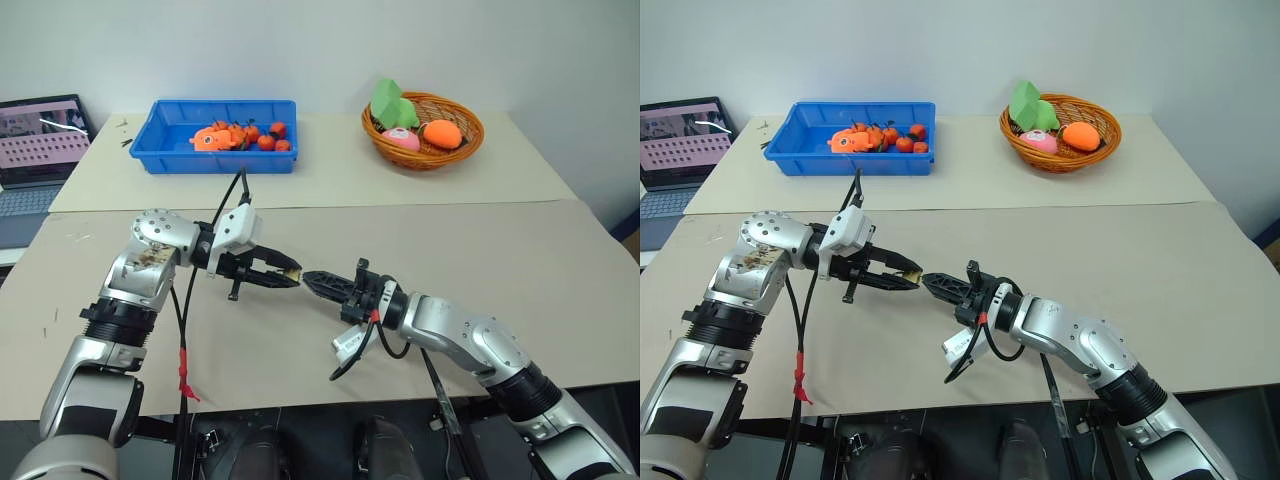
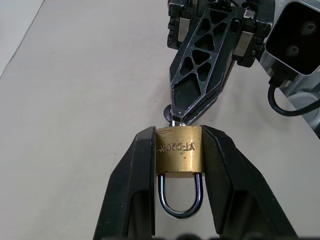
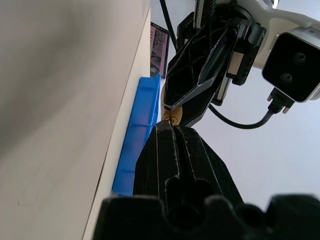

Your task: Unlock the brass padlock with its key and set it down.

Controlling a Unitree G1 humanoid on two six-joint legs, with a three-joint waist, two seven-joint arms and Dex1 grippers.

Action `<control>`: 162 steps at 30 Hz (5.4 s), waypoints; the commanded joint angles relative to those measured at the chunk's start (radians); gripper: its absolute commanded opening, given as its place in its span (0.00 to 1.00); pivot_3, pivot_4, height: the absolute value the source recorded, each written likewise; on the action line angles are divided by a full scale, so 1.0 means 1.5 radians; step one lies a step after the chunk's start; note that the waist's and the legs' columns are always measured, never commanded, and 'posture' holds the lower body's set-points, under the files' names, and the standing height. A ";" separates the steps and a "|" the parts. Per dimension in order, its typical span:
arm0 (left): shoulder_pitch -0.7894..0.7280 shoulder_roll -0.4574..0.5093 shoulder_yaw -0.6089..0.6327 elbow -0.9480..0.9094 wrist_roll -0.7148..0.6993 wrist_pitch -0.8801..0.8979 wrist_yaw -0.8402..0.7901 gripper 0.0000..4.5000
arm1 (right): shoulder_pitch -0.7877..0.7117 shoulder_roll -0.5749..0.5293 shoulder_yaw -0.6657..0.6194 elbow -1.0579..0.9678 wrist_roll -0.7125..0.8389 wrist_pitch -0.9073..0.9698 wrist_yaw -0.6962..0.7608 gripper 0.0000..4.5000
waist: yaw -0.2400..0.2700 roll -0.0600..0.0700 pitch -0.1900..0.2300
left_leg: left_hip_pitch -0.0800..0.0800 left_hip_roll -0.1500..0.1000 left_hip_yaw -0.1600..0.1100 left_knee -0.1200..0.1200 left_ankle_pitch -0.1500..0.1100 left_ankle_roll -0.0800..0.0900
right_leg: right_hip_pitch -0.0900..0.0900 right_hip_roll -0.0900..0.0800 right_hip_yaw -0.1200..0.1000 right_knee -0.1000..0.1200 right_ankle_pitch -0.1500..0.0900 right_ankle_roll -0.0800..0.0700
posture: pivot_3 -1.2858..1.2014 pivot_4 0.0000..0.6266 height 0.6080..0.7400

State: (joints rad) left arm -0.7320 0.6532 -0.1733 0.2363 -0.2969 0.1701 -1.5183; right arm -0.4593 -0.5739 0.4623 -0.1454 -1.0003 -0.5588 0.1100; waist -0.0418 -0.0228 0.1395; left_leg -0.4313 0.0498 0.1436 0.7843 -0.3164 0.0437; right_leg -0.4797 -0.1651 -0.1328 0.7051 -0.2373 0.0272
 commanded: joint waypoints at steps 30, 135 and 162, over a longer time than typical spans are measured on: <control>-0.009 -0.003 0.018 -0.017 -0.001 -0.003 0.012 0.18 | -0.003 0.066 -0.010 -0.028 0.353 0.128 0.370 0.02 | 0.001 0.000 0.000 | 0.000 0.000 -0.001 0.000 0.000 0.000 | 0.000 0.000 0.000 0.000 0.001 -0.001 | 0.52 0.24 0.52; -0.014 -0.004 0.024 -0.011 0.001 -0.002 0.040 0.69 | -0.053 0.048 -0.007 0.041 0.058 -0.006 0.085 0.02 | 0.000 0.000 0.000 | 0.000 0.000 0.000 0.000 0.000 0.000 | 0.000 0.000 0.000 0.000 0.000 0.000 | 0.52 0.24 0.52; -0.056 0.062 0.105 0.208 -0.150 0.463 0.035 0.55 | -0.027 0.025 -0.092 0.008 0.098 0.082 0.089 0.02 | -0.001 0.000 0.000 | 0.000 0.000 0.000 0.000 0.000 0.000 | 0.000 0.000 0.000 0.001 0.000 0.000 | 0.52 0.24 0.52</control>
State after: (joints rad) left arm -0.8192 0.7521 -0.0040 0.5669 -0.5137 0.8549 -1.4343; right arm -0.4960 -0.5394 0.3653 -0.0699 -0.8801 -0.4505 0.2417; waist -0.0438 -0.0227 0.1396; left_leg -0.4313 0.0495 0.1433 0.7843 -0.3166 0.0440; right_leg -0.4803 -0.1649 -0.1323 0.7061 -0.2374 0.0270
